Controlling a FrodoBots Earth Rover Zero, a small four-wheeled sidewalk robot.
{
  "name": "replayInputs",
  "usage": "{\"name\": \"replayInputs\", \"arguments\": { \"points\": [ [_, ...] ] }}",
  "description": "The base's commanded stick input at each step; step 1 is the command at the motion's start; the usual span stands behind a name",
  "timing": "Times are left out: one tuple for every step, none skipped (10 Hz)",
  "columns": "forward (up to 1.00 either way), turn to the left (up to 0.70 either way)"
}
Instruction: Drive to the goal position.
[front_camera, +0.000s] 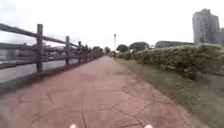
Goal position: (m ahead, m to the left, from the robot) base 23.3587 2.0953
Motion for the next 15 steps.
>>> {"name": "replayInputs", "arguments": {
  "points": [
    [0.98,0.0],
    [0.98,0.0],
    [0.98,0.0],
    [0.98,0.0],
    [0.98,0.0],
    [0.98,-0.35],
    [0.98,-0.39],
    [0.98,-0.39],
    [0.98,-0.15],
    [0.98,0.0],
    [0.98,0.0],
    [0.98,0.0],
    [0.98,0.0],
    [0.98,0.0],
    [0.98,0.0]
  ]
}}
